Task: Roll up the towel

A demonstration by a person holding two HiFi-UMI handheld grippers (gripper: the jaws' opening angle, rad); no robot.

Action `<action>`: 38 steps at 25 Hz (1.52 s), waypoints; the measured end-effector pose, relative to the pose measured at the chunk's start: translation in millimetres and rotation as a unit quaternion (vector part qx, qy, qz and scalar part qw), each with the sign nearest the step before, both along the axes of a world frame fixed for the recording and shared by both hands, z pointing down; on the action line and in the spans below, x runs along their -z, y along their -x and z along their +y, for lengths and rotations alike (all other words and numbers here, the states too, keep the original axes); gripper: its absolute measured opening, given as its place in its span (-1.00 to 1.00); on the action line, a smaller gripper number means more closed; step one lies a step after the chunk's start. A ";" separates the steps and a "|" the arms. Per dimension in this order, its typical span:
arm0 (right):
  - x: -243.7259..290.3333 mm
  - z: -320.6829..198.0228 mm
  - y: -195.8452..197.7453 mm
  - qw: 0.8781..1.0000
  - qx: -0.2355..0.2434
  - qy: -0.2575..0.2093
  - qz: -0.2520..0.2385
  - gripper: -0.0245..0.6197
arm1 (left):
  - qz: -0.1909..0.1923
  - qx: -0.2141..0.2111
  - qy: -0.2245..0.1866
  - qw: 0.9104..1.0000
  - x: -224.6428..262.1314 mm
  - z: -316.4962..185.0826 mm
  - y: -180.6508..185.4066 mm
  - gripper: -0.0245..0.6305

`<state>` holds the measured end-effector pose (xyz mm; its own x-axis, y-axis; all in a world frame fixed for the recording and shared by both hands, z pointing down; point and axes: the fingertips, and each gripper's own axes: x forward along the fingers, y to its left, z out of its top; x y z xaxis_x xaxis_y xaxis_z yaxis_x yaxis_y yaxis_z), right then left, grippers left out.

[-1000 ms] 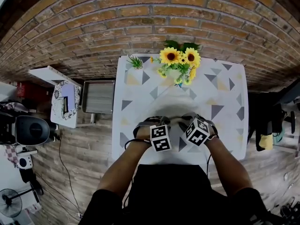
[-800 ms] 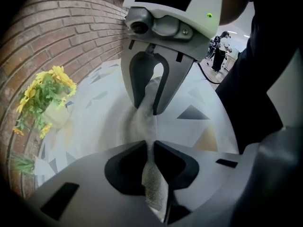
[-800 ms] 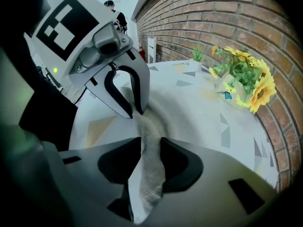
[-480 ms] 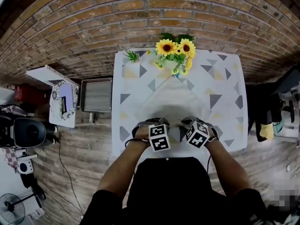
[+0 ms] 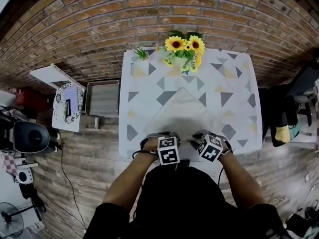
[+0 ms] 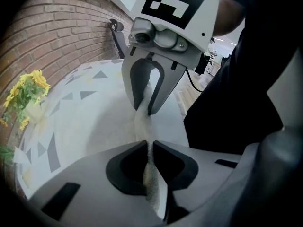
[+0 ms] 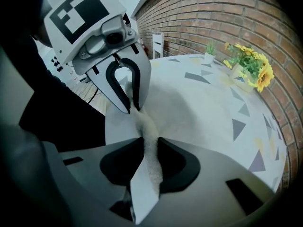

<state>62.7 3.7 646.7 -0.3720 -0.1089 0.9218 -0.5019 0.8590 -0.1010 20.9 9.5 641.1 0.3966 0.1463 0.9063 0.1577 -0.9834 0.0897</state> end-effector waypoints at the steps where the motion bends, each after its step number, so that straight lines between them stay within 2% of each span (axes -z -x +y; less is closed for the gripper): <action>1: 0.3 3.9 -0.6 1.000 0.003 -0.001 -0.002 -0.58 | -0.004 0.000 0.003 1.000 -0.9 4.2 0.2 -0.78; 5: 12.2 9.7 -3.2 0.999 0.006 -0.048 -0.007 -0.51 | -0.009 0.025 0.011 1.000 -2.4 12.9 -0.9 -0.78; 10: 32.3 19.6 11.2 0.994 0.053 -0.095 -0.015 -0.51 | -0.012 0.055 0.008 0.998 -0.3 8.5 1.3 -0.78; 14: 31.3 28.4 21.0 0.993 0.067 -0.096 -0.017 -0.50 | -0.014 0.056 0.005 0.998 0.5 9.7 2.5 -0.78; 18: 13.8 19.6 13.0 0.994 0.055 -0.094 0.011 -0.50 | -0.008 0.051 -0.006 0.999 4.8 7.1 1.8 -0.77; 20: 7.9 12.2 10.2 0.995 0.043 -0.090 0.014 -0.50 | -0.007 0.054 -0.025 0.998 7.3 2.3 2.8 -0.74; 23: 7.6 2.1 9.6 0.996 0.033 -0.084 0.010 -0.51 | -0.009 0.046 -0.076 0.996 11.4 -5.1 4.6 -0.45; 24: 8.7 -0.7 9.5 0.996 0.030 -0.082 0.009 -0.51 | -0.006 0.043 -0.091 0.995 13.2 -6.4 3.8 -0.42; 28: 10.3 -10.7 7.2 0.997 0.022 -0.072 0.010 -0.51 | 0.019 0.041 -0.123 0.991 16.9 -8.2 -5.0 -0.42; 32: 15.5 -20.6 6.5 0.997 0.006 -0.074 0.010 -0.52 | 0.020 0.032 -0.139 0.990 8.3 -11.8 -10.7 -0.42; 36: 25.9 -22.9 6.8 0.995 -0.004 -0.095 0.003 -0.54 | 0.019 0.052 -0.138 0.989 0.2 -21.0 -11.7 -0.43; 38: 28.8 -17.1 9.5 0.995 0.004 -0.099 -0.003 -0.53 | 0.022 0.063 -0.129 0.989 0.3 -23.9 -10.8 -0.53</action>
<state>53.2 -13.4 617.9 -0.3792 -0.2858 0.8801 -0.4952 0.8661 0.0679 31.7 -14.4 640.9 0.4371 -0.1415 0.8882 0.0297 -0.9847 -0.1715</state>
